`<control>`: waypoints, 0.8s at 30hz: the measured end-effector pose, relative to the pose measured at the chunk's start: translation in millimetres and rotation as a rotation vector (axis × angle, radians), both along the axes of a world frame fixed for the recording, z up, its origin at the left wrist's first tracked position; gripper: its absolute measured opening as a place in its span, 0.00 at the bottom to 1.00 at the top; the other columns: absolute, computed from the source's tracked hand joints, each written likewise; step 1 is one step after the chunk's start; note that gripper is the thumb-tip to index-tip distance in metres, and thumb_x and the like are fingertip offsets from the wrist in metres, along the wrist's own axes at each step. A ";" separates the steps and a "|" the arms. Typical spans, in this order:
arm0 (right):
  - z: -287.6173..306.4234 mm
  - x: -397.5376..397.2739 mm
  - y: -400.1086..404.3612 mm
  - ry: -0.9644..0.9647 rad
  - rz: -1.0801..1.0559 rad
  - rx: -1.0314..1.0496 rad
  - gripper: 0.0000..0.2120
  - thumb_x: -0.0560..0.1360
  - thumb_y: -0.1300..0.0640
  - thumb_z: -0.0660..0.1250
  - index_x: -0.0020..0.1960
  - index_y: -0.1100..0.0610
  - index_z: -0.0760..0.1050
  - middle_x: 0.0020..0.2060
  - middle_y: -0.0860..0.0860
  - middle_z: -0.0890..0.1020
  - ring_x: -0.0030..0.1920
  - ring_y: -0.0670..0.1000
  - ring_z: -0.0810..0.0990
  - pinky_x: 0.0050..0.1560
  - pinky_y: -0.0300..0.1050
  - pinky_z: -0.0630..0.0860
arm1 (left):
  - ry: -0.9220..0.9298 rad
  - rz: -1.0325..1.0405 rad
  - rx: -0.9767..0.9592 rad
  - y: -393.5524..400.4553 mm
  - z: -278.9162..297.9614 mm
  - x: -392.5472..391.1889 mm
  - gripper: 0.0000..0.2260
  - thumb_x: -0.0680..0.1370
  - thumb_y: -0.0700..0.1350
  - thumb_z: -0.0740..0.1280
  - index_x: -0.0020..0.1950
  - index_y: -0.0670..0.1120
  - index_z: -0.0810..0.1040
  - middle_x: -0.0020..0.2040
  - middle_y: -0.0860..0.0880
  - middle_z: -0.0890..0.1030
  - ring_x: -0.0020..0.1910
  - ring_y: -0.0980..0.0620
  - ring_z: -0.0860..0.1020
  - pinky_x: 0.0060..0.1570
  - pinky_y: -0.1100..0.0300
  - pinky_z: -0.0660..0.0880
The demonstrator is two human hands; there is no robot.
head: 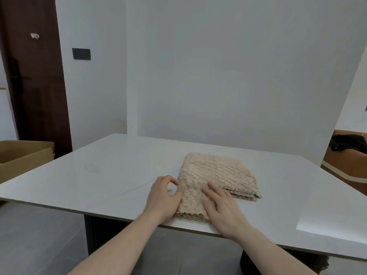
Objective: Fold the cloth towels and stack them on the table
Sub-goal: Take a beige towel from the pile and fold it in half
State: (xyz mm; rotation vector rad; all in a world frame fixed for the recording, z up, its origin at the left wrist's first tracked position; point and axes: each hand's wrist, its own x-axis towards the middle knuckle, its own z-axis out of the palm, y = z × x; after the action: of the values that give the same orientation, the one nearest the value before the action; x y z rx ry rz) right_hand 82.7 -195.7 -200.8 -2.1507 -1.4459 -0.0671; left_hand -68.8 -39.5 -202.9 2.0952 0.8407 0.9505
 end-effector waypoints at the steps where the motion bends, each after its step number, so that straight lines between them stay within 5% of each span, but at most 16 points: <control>1: -2.5 0.3 0.5 -0.001 -0.004 -0.039 0.25 0.84 0.39 0.53 0.80 0.40 0.61 0.81 0.37 0.55 0.81 0.45 0.51 0.81 0.50 0.52 | -0.037 -0.039 0.014 -0.7 -0.5 -0.9 0.08 0.76 0.49 0.70 0.50 0.61 0.76 0.59 0.64 0.72 0.63 0.60 0.71 0.60 0.60 0.68; 4: -4.2 1.0 3.4 0.006 -0.029 -0.123 0.28 0.84 0.38 0.50 0.82 0.41 0.55 0.82 0.39 0.51 0.82 0.44 0.45 0.82 0.50 0.49 | -0.037 -0.174 0.163 -4.9 -4.3 -6.0 0.14 0.78 0.50 0.66 0.62 0.62 0.77 0.68 0.67 0.70 0.70 0.65 0.66 0.69 0.62 0.62; 7: -3.4 -0.1 6.8 -0.012 -0.034 -0.212 0.29 0.84 0.39 0.46 0.83 0.44 0.49 0.83 0.41 0.47 0.82 0.43 0.41 0.82 0.51 0.45 | 0.154 -0.228 0.251 -7.9 -3.9 -4.5 0.20 0.81 0.57 0.61 0.74 0.61 0.71 0.78 0.64 0.64 0.77 0.63 0.59 0.77 0.57 0.56; 14: -0.4 -2.9 6.2 -0.006 -0.060 -0.325 0.30 0.84 0.39 0.43 0.84 0.47 0.43 0.83 0.43 0.43 0.83 0.49 0.42 0.82 0.55 0.41 | 0.562 -0.201 0.253 -11.6 -0.3 3.6 0.27 0.83 0.58 0.53 0.82 0.61 0.54 0.83 0.60 0.51 0.82 0.53 0.50 0.80 0.50 0.47; 20: -0.7 -7.2 -0.2 0.065 -0.098 -0.205 0.34 0.83 0.37 0.47 0.84 0.50 0.44 0.83 0.44 0.45 0.82 0.46 0.47 0.82 0.53 0.44 | 0.397 0.039 0.212 -14.4 1.5 -0.3 0.23 0.81 0.53 0.56 0.75 0.52 0.71 0.77 0.51 0.70 0.76 0.49 0.66 0.77 0.52 0.60; 24: 2.7 -5.1 -8.0 0.239 -0.265 0.113 0.32 0.82 0.39 0.55 0.81 0.51 0.59 0.79 0.48 0.65 0.76 0.50 0.66 0.76 0.50 0.63 | 0.318 0.151 0.136 -10.7 0.4 -3.0 0.20 0.81 0.53 0.58 0.71 0.50 0.75 0.71 0.53 0.75 0.71 0.50 0.71 0.73 0.54 0.64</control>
State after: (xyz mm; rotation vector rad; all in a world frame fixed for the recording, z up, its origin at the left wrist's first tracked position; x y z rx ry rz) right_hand 77.6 -203.7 -198.1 -2.1608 -0.9962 0.0116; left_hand -71.8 -50.2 -202.5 2.3663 1.1359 0.7792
